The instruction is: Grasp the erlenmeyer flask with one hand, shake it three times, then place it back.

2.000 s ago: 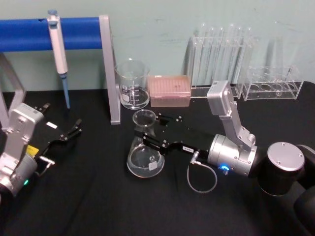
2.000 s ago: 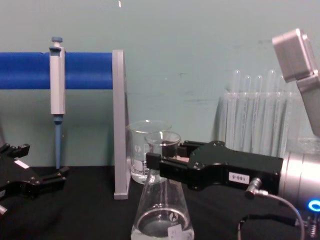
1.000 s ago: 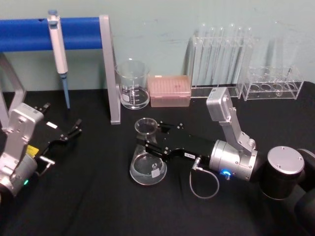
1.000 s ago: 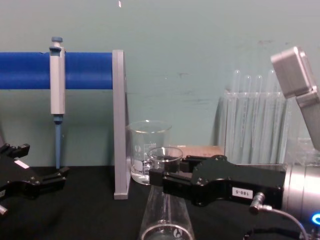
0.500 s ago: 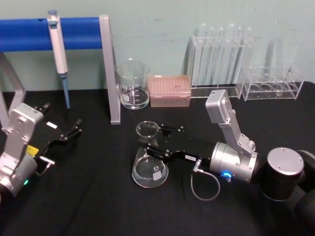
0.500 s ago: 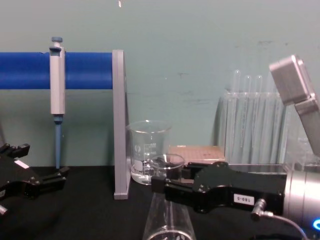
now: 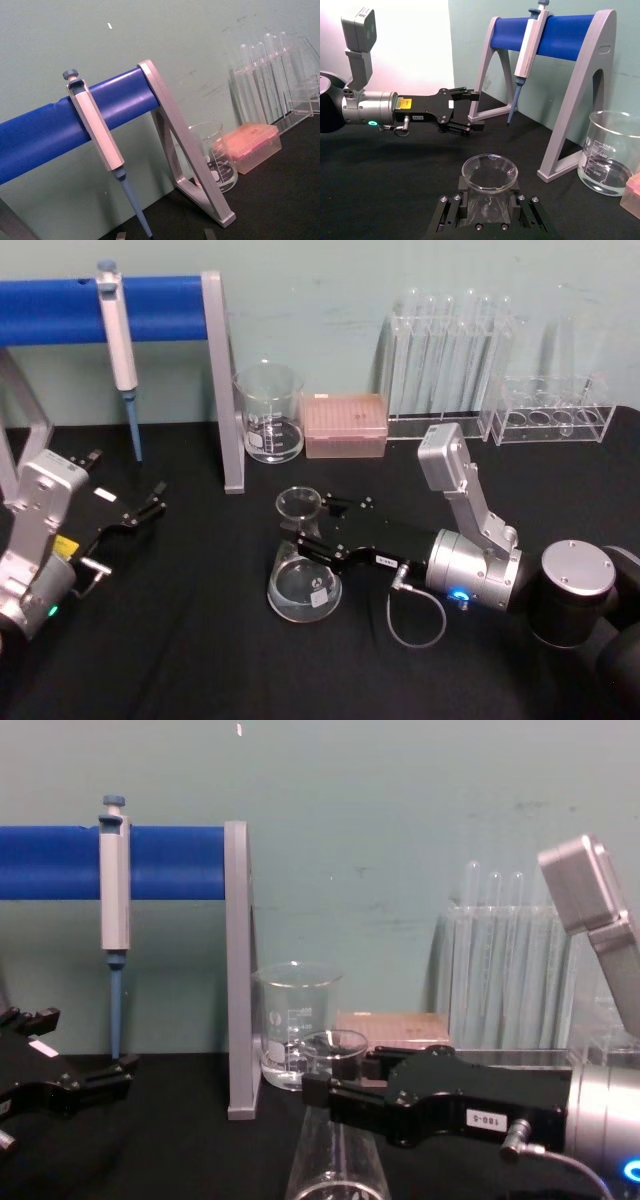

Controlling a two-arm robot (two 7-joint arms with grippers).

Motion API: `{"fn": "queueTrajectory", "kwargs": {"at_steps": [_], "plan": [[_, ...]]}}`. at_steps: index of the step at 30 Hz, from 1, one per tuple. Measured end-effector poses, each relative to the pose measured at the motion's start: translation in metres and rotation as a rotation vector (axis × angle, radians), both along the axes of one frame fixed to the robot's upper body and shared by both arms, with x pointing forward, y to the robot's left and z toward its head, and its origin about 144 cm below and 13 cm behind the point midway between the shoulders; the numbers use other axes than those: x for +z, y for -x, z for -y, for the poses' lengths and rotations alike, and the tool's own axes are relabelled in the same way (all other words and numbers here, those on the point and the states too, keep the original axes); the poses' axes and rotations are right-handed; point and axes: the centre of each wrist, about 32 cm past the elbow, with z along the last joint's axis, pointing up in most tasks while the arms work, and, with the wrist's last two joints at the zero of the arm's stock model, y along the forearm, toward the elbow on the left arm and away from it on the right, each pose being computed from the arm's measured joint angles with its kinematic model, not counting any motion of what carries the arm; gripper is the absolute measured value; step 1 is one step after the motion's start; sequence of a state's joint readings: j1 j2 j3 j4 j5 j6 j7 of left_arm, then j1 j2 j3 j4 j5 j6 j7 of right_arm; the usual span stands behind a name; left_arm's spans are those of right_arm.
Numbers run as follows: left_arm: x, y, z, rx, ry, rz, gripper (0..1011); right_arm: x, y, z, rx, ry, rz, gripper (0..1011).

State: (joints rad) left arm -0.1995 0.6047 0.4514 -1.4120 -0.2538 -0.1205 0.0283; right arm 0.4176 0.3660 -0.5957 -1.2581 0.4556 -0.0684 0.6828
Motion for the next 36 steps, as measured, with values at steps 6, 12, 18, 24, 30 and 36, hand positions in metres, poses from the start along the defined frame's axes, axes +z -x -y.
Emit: {"fn": "queueTrajectory", "kwargs": {"at_steps": [6,12,18,24,30,36], "plan": [[0.0,0.0,0.0,0.0,0.0,0.0,1001,0.0004,-0.0002,0.0008,0.0,0.005,-0.004,457],[0.0,0.0,0.0,0.0,0.0,0.0,1001,0.0004,-0.0002,0.0008,0.0,0.006,-0.005,457],[0.0,0.0,0.0,0.0,0.0,0.0,1001,0.0003,-0.0001,0.0008,0.001,0.007,-0.006,457],[0.0,0.0,0.0,0.0,0.0,0.0,1001,0.0001,0.0,0.0008,0.001,0.008,-0.007,456],[0.0,0.0,0.0,0.0,0.0,0.0,1001,-0.0016,0.0006,0.0009,0.0,0.019,-0.014,536],[0.0,0.0,0.0,0.0,0.0,0.0,1001,-0.0014,0.0005,0.0008,0.0,0.017,-0.013,735]]}}
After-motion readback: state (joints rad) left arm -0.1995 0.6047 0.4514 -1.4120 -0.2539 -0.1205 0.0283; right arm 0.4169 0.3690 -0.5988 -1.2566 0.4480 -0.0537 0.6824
